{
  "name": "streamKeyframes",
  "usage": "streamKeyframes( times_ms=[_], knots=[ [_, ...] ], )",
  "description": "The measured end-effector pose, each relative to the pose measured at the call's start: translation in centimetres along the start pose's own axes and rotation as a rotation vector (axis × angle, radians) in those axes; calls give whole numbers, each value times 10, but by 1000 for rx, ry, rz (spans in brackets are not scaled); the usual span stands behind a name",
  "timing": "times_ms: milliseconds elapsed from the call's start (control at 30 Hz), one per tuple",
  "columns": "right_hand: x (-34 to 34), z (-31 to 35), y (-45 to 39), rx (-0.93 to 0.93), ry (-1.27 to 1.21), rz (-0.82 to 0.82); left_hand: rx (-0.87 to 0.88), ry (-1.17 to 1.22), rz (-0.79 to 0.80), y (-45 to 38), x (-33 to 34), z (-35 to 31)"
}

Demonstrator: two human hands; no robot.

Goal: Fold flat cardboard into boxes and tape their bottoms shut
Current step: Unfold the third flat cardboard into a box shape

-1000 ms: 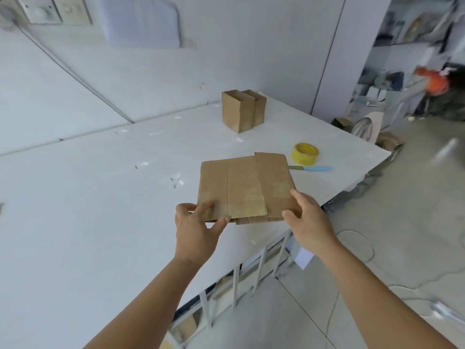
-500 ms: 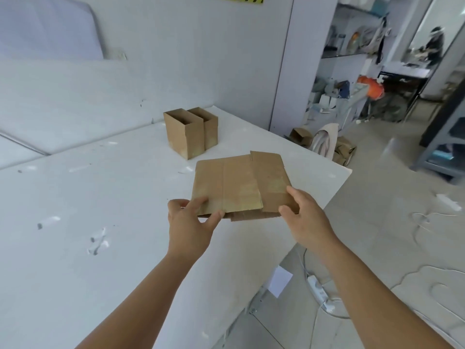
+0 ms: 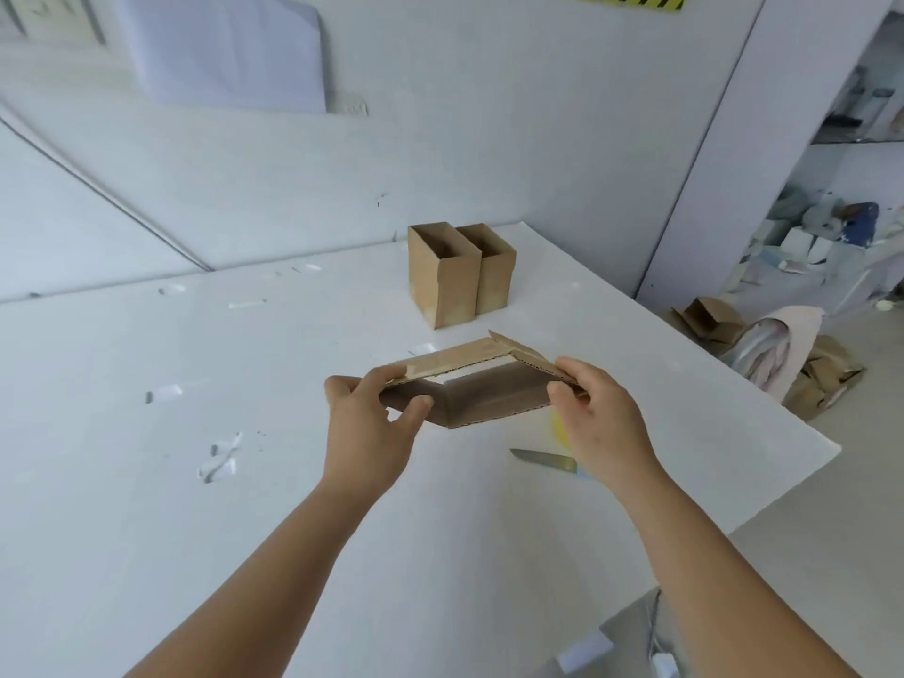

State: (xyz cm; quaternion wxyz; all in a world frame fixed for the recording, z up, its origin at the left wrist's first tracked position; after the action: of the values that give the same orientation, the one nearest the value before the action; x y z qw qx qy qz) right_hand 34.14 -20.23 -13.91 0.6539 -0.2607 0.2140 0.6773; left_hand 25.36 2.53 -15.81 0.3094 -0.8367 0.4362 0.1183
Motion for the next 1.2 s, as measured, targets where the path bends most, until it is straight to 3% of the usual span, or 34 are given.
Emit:
streamKeyframes(
  times_ms=[133, 333, 500, 867, 1067, 1200],
  knots=[
    [-9, 1, -32, -83, -48, 89, 12, -37, -177, -2, 6, -26],
    [-23, -5, -48, -168, -149, 209, -120, -42, -345, 20, 16, -52],
    [-21, -8, -41, -185, -231, 278, -192, -81, -331, 45, 12, -64],
    [-3, -32, -14, -154, -100, 366, -276, -50, -297, 75, 4, -50],
    [-3, -34, -2, -245, -83, 333, -118, 48, -167, 86, 16, -53],
    [-6, -27, 11, -409, -62, 302, -57, -26, -249, 90, 13, -52]
  ],
)
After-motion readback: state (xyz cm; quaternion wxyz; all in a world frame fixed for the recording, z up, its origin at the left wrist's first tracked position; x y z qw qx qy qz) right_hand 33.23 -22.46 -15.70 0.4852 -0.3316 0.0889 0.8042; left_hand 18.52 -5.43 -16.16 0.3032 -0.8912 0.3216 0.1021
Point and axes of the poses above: each hand's wrist, its own y-axis away from the middle knuckle, its own x-axis out of the palm, z = x × y, the point moved 6 cm from there along -y, towards the middle knuckle, and after that the axes turned 12 degrees about x, right-handed, at the moved point
